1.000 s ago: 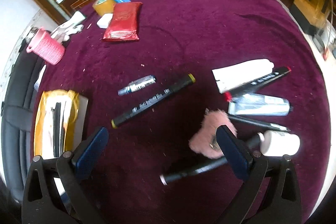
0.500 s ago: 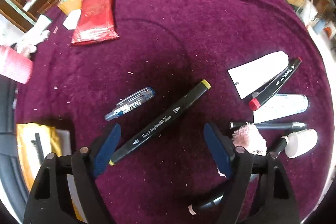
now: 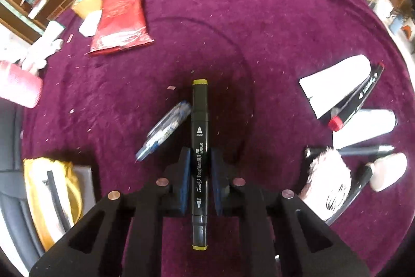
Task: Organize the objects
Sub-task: 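Grasp the black marker with yellow end with the right tool, then set the tape roll in the tray with the left tool while the right tool places the marker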
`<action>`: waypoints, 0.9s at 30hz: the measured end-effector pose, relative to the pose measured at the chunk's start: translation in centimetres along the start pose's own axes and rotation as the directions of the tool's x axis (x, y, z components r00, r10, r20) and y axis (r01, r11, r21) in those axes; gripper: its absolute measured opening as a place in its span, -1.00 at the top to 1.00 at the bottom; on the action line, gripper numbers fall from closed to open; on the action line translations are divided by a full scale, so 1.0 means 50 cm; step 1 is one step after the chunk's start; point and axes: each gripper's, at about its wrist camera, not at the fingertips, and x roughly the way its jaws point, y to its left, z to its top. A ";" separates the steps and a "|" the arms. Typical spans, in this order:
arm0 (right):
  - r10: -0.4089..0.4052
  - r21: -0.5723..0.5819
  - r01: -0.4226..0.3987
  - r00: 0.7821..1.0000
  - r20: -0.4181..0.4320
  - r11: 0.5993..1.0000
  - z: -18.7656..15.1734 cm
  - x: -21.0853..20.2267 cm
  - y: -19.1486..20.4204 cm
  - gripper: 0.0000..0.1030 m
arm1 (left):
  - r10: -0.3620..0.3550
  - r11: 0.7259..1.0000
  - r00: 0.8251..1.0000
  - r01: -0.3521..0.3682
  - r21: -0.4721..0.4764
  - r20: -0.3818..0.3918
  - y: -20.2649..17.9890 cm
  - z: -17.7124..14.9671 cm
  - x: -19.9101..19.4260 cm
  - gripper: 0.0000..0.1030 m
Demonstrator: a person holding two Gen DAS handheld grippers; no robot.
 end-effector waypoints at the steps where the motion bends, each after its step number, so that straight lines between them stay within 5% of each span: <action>1: 0.026 -0.001 -0.026 1.000 0.002 1.000 -0.007 -0.010 -0.003 0.76 | -0.004 1.000 1.000 0.004 -0.001 -0.002 0.002 0.004 0.002 0.76; 10: 0.203 -0.055 -0.201 0.979 0.029 0.978 -0.053 -0.107 0.026 0.75 | 0.019 0.999 1.000 -0.019 0.041 -0.003 -0.001 0.047 0.025 0.76; 16: 0.296 -0.141 -0.298 0.955 -0.037 0.944 -0.104 -0.130 0.115 0.75 | 0.052 0.996 0.998 -0.050 0.068 -0.029 0.001 0.099 0.076 0.76; 27: 0.263 -0.240 -0.288 0.956 -0.132 0.927 -0.172 -0.067 0.242 0.75 | 0.129 0.985 0.990 -0.122 0.119 -0.050 -0.009 0.173 0.185 0.77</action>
